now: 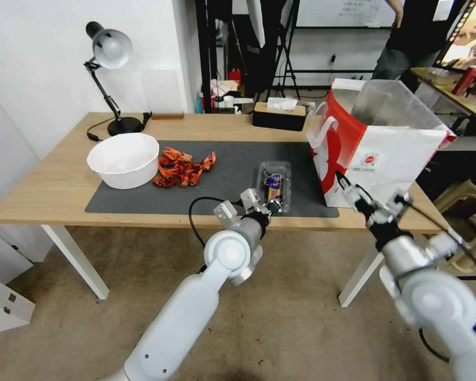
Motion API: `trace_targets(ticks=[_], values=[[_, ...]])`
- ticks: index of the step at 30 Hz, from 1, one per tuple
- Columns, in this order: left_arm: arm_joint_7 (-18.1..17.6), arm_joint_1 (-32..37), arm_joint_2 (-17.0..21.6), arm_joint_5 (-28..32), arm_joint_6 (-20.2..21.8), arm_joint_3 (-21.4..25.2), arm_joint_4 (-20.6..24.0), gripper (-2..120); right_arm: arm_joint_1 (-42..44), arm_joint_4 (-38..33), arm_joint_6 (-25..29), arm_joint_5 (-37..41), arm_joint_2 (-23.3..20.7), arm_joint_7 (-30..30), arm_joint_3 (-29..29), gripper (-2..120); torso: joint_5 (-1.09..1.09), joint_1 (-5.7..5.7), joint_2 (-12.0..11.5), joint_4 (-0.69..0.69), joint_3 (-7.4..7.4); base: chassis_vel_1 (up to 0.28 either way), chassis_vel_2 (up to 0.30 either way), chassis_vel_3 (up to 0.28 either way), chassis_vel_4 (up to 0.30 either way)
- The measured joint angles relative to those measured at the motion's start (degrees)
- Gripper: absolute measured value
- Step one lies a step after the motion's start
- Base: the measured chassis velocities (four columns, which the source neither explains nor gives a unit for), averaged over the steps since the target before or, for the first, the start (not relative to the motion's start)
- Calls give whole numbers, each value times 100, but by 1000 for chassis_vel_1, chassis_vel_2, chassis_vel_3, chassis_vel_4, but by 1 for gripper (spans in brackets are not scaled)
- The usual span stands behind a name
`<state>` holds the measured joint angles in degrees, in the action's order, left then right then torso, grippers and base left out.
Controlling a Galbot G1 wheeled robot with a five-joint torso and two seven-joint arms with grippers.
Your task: Close the takeout container lid, then place the container into the takeout bag.
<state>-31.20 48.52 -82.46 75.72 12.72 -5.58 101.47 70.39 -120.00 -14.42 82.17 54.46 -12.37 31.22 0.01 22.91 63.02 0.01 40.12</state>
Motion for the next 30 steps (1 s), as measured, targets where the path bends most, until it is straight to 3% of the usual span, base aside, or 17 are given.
trace_targets(ticks=[3,6,11,30], values=[[-2,-10,21,3,-9,-3,-2,0,-551,255,-403,197,-43,-258,-329,100,-1,1,0,0,0,0,0,0,0],[-3,-21,45,12,-29,-3,-13,0,-1312,650,-926,402,45,-878,-855,100,-2,0,0,0,0,0,0,0,0],[-3,-11,50,17,-35,-4,-13,0,-1922,954,-1461,638,218,-1535,-1236,100,-2,1,0,-1,0,0,0,0,0],[-5,70,48,14,-105,-2,-31,0,-3339,2143,-2775,1151,659,-2729,-2100,100,-2,1,0,-1,-1,0,0,0,0]])
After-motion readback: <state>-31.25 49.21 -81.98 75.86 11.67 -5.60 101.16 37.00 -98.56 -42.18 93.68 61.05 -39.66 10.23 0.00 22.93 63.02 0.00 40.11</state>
